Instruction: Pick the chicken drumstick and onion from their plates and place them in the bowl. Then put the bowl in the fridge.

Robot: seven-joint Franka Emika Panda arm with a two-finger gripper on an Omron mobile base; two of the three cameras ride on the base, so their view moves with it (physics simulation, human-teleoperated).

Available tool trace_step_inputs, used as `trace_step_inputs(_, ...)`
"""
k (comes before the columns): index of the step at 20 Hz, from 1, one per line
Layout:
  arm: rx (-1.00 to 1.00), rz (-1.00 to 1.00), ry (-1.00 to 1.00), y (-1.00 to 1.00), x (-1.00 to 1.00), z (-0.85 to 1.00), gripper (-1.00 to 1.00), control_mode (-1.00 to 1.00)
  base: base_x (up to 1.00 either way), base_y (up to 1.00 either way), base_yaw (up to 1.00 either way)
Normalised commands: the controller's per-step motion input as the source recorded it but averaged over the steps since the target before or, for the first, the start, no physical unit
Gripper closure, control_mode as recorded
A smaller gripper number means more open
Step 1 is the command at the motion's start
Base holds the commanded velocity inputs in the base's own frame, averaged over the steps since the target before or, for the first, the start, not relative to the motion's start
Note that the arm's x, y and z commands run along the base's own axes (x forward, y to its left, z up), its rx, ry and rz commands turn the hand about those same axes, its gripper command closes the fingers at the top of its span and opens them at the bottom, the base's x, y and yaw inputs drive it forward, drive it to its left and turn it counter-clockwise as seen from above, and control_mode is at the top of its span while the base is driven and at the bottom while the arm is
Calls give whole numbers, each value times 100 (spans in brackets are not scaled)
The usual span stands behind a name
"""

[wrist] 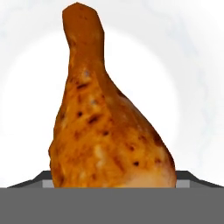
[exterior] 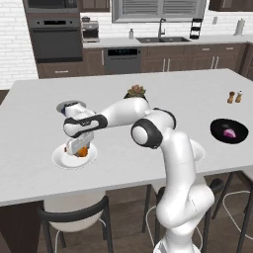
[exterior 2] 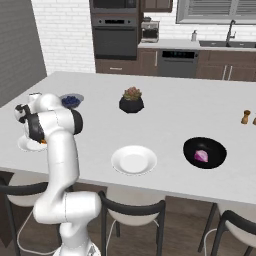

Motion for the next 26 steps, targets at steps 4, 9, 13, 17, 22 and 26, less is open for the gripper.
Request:
trace_step_inputs(4, 2, -10, -13, -65, -29, 41, 100, -100, 0, 0, 0)
trace_step_inputs(9, 10, -14, -10, -100, -70, 53, 100, -100, 0, 0, 0)
trace_step_inputs(13, 10, -25, -1, -100, -69, 48, 100, -100, 0, 0, 0)
trace_step_inputs(17, 3, -28, -4, -100, -45, 33, 100, -100, 0, 0, 0)
trace_step_inputs(22, 0, -29, -5, -100, -19, 33, 100, -100, 0, 0, 0)
trace_step_inputs(26, 0, -30, -1, -100, -2, 28, 100, -100, 0, 0, 0)
